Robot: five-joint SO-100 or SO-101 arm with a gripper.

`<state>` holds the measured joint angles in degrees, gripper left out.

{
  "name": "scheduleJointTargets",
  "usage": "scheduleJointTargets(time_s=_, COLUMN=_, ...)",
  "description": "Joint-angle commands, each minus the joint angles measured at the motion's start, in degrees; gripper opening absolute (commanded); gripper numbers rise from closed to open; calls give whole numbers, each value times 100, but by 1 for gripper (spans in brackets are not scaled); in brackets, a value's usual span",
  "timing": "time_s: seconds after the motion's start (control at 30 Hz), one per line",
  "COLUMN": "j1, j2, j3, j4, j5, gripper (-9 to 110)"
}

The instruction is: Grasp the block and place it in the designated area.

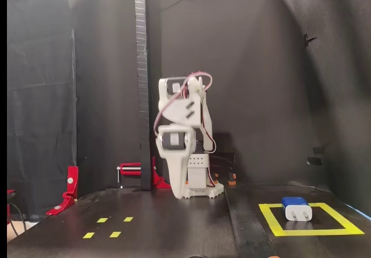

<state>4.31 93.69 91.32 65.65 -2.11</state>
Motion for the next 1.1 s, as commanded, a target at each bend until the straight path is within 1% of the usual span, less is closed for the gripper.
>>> scheduleJointTargets(time_s=0.0, j1=70, j2=1002, j3=668, j4=-765, j5=-70, gripper=0)
scheduleJointTargets(time_s=0.13, j1=62, j2=1978, j3=1688, j4=-1767, j5=-88, gripper=0)
scheduleJointTargets(time_s=0.4, j1=18, j2=3902, j3=4061, j4=-4131, j5=-97, gripper=0)
scheduleJointTargets(time_s=0.53, j1=-18, j2=4772, j3=5098, j4=-4948, j5=-158, gripper=0)
scheduleJointTargets(time_s=0.77, j1=-185, j2=6258, j3=6627, j4=-5739, j5=-255, gripper=0)
scheduleJointTargets(time_s=1.07, j1=-369, j2=7523, j3=7787, j4=-5748, j5=-360, gripper=0)
